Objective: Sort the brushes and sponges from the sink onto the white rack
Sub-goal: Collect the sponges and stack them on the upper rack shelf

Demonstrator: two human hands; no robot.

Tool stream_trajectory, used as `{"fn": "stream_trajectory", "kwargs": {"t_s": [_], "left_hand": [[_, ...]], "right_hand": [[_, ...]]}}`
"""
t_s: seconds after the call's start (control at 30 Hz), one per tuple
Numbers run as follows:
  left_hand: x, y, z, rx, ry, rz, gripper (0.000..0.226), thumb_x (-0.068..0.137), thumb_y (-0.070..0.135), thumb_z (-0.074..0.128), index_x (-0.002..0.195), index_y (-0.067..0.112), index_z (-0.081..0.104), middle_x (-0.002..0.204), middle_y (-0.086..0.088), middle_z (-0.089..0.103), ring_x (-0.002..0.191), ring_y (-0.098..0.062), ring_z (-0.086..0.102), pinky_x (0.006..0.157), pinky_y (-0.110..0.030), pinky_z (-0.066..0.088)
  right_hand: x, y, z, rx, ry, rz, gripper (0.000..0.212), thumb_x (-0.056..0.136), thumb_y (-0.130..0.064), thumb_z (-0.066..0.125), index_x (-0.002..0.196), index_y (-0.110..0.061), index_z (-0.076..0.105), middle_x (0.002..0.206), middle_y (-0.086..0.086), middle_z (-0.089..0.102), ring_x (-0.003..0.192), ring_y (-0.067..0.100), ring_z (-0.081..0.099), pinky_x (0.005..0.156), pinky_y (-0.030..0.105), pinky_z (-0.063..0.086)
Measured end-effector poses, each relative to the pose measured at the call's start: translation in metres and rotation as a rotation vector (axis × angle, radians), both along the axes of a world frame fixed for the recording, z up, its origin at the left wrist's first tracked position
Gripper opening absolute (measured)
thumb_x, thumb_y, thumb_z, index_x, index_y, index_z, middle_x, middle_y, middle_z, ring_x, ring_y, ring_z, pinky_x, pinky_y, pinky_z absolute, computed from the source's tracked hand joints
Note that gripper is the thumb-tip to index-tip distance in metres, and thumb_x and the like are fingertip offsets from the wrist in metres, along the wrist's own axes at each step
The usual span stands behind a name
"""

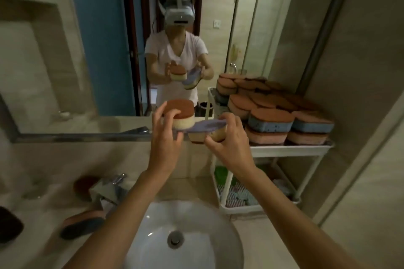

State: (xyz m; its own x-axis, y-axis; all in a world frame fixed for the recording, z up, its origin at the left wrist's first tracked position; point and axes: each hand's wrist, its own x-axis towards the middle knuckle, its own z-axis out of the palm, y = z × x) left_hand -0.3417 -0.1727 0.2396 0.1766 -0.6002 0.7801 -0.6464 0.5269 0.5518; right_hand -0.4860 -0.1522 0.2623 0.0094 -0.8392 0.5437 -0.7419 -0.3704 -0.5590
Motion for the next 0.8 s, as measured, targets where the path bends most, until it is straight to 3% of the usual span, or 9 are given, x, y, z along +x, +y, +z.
{"fn": "stream_trajectory", "kwargs": {"t_s": [0.1,0.17,0.27,0.37,0.47,0.6,0.7,0.8], "left_hand": [[-0.014,-0.011,0.026,-0.055,-0.004,-0.015,0.062,0.073,-0.013,0.065,0.109,0.026,0.035,0.139,-0.023,0.04,0.132,-0.032,0.039,0.106,-0.018,0.023],[-0.024,-0.019,0.041,-0.074,-0.018,-0.036,0.06,0.074,-0.013,0.063,0.108,0.027,0.035,0.14,-0.022,0.039,0.132,-0.034,0.039,0.102,-0.008,0.021],[-0.044,-0.028,0.06,-0.096,-0.043,-0.076,0.057,0.076,-0.013,0.06,0.108,0.028,0.035,0.141,-0.019,0.038,0.13,-0.025,0.039,0.095,-0.001,0.021],[-0.066,-0.039,0.073,-0.066,-0.073,-0.118,0.05,0.079,-0.012,0.057,0.118,0.017,0.048,0.141,-0.017,0.038,0.128,-0.024,0.04,0.103,-0.015,0.023],[-0.088,-0.057,0.077,-0.004,-0.123,-0.114,0.044,0.08,-0.007,0.059,0.122,0.005,0.053,0.137,-0.015,0.042,0.128,-0.029,0.042,0.1,-0.021,0.028],[-0.115,-0.072,0.073,0.043,-0.164,-0.111,0.046,0.079,-0.002,0.063,0.123,0.009,0.053,0.13,-0.012,0.044,0.124,-0.026,0.044,0.099,-0.023,0.035],[-0.13,-0.081,0.066,0.083,-0.175,-0.116,0.046,0.077,-0.002,0.065,0.121,0.008,0.054,0.127,-0.013,0.045,0.122,-0.027,0.044,0.1,-0.029,0.04],[-0.138,-0.089,0.059,0.114,-0.18,-0.113,0.046,0.075,-0.005,0.065,0.119,0.006,0.055,0.124,-0.015,0.045,0.12,-0.03,0.045,0.1,-0.031,0.042]], "right_hand": [[-0.019,-0.005,0.028,-0.068,-0.04,-0.008,0.039,0.082,-0.021,0.065,0.116,-0.012,0.049,0.108,-0.002,0.044,0.094,0.011,0.045,0.068,0.012,0.032],[-0.033,-0.011,0.042,-0.103,-0.072,-0.007,0.036,0.083,-0.023,0.064,0.116,-0.015,0.049,0.104,-0.005,0.045,0.094,0.01,0.047,0.07,0.01,0.036],[-0.056,-0.023,0.066,-0.123,-0.212,-0.054,0.039,0.085,-0.025,0.063,0.117,-0.015,0.043,0.098,-0.002,0.051,0.091,0.016,0.055,0.075,0.03,0.053],[-0.081,-0.041,0.091,-0.097,-0.365,-0.132,0.047,0.087,-0.033,0.058,0.122,-0.016,0.03,0.107,0.007,0.055,0.093,0.021,0.06,0.074,0.032,0.055],[-0.108,-0.064,0.112,-0.042,-0.418,-0.161,0.05,0.086,-0.035,0.06,0.114,-0.019,0.021,0.108,0.01,0.051,0.095,0.024,0.059,0.08,0.037,0.056],[-0.139,-0.099,0.134,0.154,-0.268,-0.25,0.061,0.084,-0.04,0.063,0.127,-0.008,0.032,0.107,0.009,0.047,0.093,0.021,0.051,0.077,0.031,0.049],[-0.152,-0.125,0.135,0.256,-0.086,-0.286,0.045,0.086,-0.043,0.059,0.112,-0.007,0.05,0.094,0.006,0.054,0.076,0.017,0.054,0.065,0.025,0.045],[-0.154,-0.149,0.123,0.366,-0.03,-0.267,0.032,0.087,-0.045,0.057,0.094,-0.015,0.05,0.078,0.0,0.055,0.064,0.01,0.051,0.054,0.021,0.038]]}}
